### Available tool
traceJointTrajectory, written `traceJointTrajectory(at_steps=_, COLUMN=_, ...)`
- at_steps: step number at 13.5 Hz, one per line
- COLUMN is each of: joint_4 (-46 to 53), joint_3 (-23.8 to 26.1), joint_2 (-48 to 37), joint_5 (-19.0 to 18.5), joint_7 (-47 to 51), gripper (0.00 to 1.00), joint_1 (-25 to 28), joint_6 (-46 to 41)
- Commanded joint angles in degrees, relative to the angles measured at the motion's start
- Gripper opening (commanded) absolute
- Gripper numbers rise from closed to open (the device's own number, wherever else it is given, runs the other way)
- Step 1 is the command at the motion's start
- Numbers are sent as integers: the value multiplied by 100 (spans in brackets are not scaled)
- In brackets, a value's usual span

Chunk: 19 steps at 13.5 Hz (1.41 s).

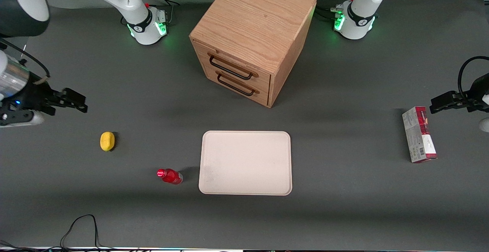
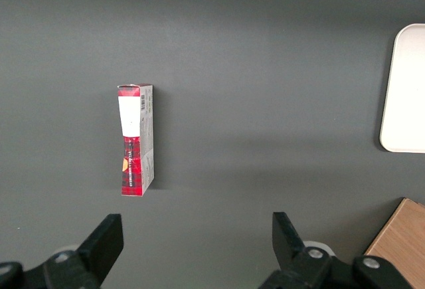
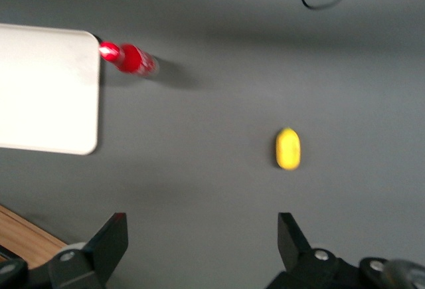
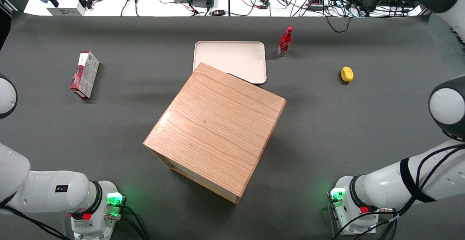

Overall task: Place coke bottle on tray
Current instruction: 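Move the right gripper down toward the red Coca-Cola bottle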

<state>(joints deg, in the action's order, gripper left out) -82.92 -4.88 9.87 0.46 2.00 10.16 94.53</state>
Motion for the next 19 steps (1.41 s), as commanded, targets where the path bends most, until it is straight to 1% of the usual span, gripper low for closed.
traceJointTrajectory(at_steps=1, joint_4=1555, joint_3=-57, joint_2=1215, joint_5=95, joint_7=439, gripper=100, joint_1=389, joint_6=-364)
traceJointTrajectory(at_steps=4, joint_4=3006, joint_3=-31, joint_2=2253, joint_5=86, joint_7=564, gripper=100, joint_1=724, joint_6=-558)
traceJointTrajectory(at_steps=6, joint_4=3361, joint_3=240, joint_2=2702, joint_5=78, joint_7=573, gripper=100, joint_1=707, joint_6=-506)
traceJointTrajectory(at_steps=8, joint_4=3414, joint_3=320, joint_2=2836, joint_5=77, joint_7=573, gripper=100, joint_1=689, joint_6=-331)
traceJointTrajectory(at_steps=12, joint_4=3406, joint_3=294, joint_2=3011, joint_5=77, joint_7=573, gripper=100, joint_1=681, joint_6=-128)
traceJointTrajectory(at_steps=16, joint_4=3353, joint_3=294, joint_2=3459, joint_5=77, joint_7=599, gripper=100, joint_1=645, joint_6=197)
traceJointTrajectory(at_steps=19, joint_4=3344, joint_3=303, joint_2=3767, joint_5=86, joint_7=810, gripper=100, joint_1=645, joint_6=539)
